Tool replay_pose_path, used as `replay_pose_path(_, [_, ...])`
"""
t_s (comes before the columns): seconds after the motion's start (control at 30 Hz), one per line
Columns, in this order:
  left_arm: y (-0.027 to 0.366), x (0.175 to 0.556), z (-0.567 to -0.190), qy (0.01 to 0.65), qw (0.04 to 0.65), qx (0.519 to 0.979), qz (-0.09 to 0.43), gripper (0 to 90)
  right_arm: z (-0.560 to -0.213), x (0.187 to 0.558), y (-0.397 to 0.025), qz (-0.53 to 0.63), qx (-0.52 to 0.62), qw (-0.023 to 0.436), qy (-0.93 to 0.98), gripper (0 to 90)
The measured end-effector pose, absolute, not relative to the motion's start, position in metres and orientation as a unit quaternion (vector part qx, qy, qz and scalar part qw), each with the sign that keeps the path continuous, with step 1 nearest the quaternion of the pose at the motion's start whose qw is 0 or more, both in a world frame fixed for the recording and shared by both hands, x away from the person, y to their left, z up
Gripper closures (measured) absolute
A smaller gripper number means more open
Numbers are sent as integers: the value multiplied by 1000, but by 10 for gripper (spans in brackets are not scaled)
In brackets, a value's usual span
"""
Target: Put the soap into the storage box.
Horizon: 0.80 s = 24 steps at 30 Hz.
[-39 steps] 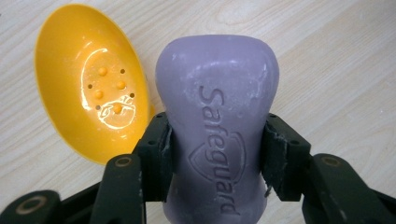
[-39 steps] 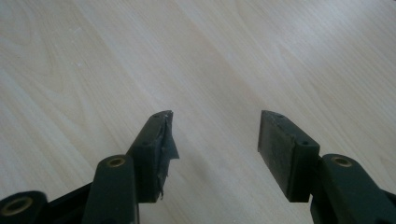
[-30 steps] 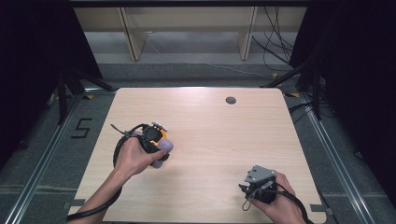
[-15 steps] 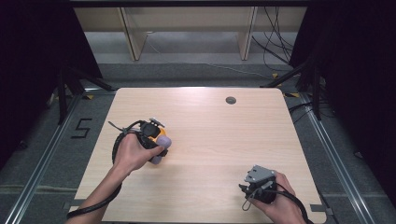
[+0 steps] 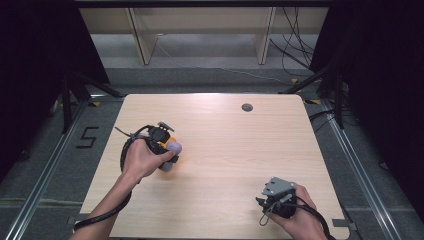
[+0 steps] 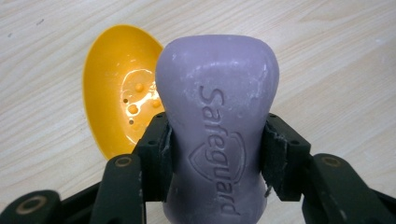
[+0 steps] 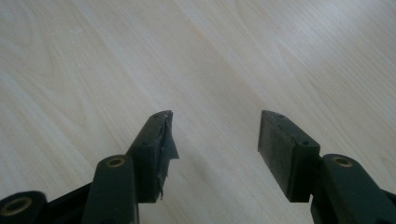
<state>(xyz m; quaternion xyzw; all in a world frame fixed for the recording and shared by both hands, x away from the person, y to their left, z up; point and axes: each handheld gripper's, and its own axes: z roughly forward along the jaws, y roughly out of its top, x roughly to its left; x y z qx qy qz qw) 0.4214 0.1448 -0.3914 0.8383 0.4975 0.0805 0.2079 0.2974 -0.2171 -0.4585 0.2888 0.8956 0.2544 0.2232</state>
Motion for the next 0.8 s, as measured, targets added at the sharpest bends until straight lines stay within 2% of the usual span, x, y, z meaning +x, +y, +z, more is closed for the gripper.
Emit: replay_pose_path(0.8, [148, 437, -396, 525, 207, 821, 87, 490, -459, 296, -216, 255, 302, 216, 893, 454])
